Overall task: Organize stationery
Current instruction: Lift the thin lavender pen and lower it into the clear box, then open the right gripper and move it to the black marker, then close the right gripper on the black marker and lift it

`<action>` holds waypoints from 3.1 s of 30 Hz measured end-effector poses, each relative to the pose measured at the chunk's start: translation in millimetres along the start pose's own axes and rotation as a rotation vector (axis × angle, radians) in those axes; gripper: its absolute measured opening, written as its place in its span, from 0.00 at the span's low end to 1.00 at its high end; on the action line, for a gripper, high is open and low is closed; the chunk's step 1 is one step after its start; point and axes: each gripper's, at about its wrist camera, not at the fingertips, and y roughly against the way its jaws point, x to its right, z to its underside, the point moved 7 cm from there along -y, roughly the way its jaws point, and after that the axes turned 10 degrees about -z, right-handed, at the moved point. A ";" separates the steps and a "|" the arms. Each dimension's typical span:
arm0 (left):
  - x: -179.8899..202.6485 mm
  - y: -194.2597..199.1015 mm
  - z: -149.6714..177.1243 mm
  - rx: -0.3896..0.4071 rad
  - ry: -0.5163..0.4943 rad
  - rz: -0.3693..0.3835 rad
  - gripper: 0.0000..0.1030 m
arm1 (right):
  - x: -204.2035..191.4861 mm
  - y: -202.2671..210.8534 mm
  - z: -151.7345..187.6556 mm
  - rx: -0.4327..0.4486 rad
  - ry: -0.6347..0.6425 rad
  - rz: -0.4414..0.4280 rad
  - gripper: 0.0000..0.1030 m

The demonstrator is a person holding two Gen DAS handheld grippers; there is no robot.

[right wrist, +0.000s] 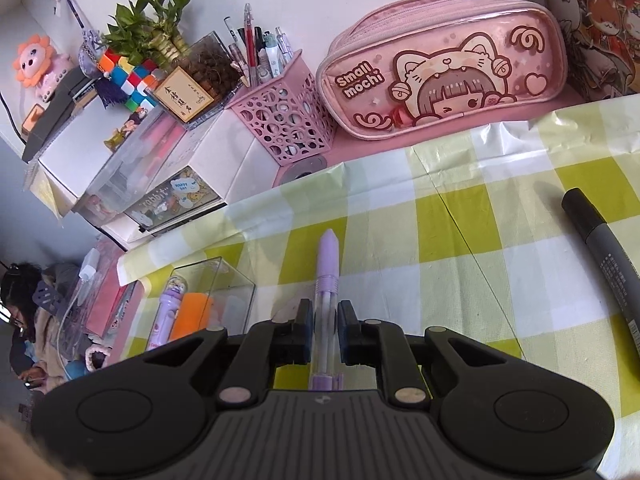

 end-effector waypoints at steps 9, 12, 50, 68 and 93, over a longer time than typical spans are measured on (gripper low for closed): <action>-1.0 0.7 -0.4 0.001 -0.003 0.000 0.70 | -54.2 0.5 8.8 -0.014 -0.076 -0.154 0.00; -0.7 0.9 -0.5 0.002 -0.004 0.000 0.70 | -70.9 -9.4 13.6 -0.039 -0.110 -0.187 0.00; -0.4 0.7 -0.7 0.004 -0.005 -0.001 0.70 | -50.6 5.4 10.6 0.071 -0.099 -0.049 0.01; -0.4 1.3 -0.3 0.004 -0.005 -0.001 0.70 | 25.1 83.4 -18.1 0.278 0.014 0.271 0.22; -0.5 1.2 -1.0 0.005 -0.005 -0.003 0.70 | 76.4 71.7 -4.4 0.116 0.179 0.553 0.00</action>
